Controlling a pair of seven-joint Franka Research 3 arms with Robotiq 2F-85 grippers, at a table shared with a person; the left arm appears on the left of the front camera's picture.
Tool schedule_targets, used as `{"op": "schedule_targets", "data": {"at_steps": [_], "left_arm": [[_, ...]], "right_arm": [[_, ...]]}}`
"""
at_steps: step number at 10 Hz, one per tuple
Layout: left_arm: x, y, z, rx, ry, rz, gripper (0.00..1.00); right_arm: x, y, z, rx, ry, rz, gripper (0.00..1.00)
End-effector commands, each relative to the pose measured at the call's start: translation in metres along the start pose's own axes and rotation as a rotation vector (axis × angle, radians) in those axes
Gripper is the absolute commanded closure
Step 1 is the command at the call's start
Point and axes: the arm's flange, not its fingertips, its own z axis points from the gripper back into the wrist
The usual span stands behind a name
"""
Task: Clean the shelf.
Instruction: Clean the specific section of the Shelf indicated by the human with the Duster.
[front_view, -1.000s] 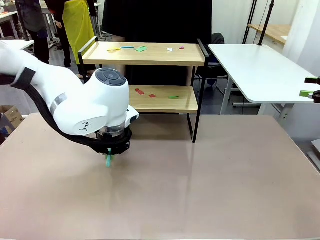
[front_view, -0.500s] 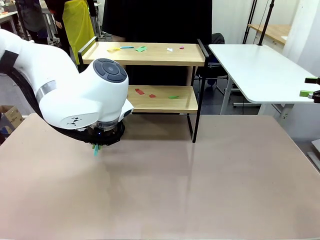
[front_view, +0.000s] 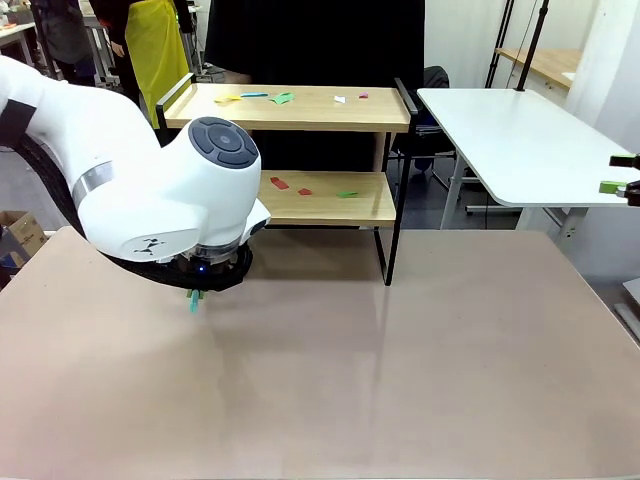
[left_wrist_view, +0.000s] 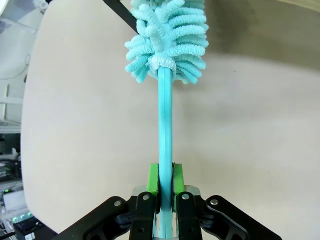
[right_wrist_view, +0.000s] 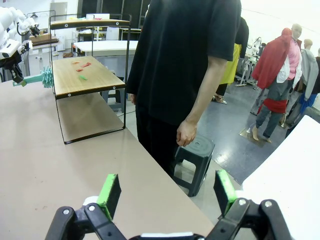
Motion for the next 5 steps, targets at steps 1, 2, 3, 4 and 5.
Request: {"op": "schedule_targets", "data": {"at_steps": [1, 2, 3, 4, 5], "left_arm": [[-0.001, -0.001, 0.004, -0.003, -0.007, 0.002, 0.87], [0.0, 0.003, 0.006, -0.12, -0.021, -0.067, 0.87], [0.0, 0.007, 0.005, -0.18, -0.041, -0.136, 0.87], [0.0, 0.014, 0.002, -0.238, -0.046, -0.196, 0.87], [0.0, 0.023, 0.0, -0.268, -0.066, -0.25, 0.87]], "right_arm": [[0.008, 0.002, -0.002, -0.008, 0.019, -0.005, 0.0], [0.008, 0.002, -0.002, -0.008, 0.019, -0.005, 0.0], [0.008, 0.002, -0.002, -0.008, 0.019, -0.005, 0.0], [0.008, 0.002, -0.002, -0.008, 0.019, -0.005, 0.0], [0.008, 0.002, -0.002, -0.008, 0.019, -0.005, 0.0]]}}
